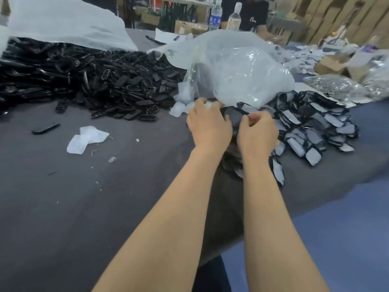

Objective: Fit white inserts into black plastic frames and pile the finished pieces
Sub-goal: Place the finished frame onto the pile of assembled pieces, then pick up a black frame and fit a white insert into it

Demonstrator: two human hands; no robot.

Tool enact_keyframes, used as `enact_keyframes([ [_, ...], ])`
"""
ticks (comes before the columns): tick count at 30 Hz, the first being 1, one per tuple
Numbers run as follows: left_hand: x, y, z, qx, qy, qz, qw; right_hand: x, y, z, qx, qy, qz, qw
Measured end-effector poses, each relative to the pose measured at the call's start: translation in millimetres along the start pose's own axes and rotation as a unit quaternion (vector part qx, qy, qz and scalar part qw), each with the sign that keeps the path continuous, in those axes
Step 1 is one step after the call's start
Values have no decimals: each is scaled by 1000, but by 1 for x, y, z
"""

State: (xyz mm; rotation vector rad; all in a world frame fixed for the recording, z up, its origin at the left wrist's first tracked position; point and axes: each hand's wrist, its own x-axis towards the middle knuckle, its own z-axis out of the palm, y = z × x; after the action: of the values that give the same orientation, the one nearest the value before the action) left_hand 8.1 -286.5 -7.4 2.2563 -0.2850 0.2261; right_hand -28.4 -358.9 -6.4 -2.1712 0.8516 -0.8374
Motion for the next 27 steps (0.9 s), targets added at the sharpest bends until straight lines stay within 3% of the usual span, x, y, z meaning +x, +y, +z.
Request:
enact_keyframes([
  [5, 1, 1, 12, 38, 3, -19, 999, 1, 4, 0, -84, 0, 16, 996],
  [11, 9, -15, -32, -170, 80, -63, 980, -22, -33, 22, 24, 22, -75, 997],
  [13, 11, -34, -57, -201, 120, -74, 969, -39, -54, 39, 78, -22, -123, 989],
  [16, 14, -77, -101, -193, 180, -104, 959, -71, -93, 71, 140, -153, -179, 962],
  [22, 5, -165, -183, -186, 286, -183, 922, -138, -160, 143, 26, -389, -273, 879],
  [25, -2, -198, -213, -167, 306, -219, 911, -165, -178, 167, -91, -418, -271, 862],
  [27, -4, -215, -226, -125, 320, -227, 911, -173, -184, 176, -130, -393, -256, 874],
])
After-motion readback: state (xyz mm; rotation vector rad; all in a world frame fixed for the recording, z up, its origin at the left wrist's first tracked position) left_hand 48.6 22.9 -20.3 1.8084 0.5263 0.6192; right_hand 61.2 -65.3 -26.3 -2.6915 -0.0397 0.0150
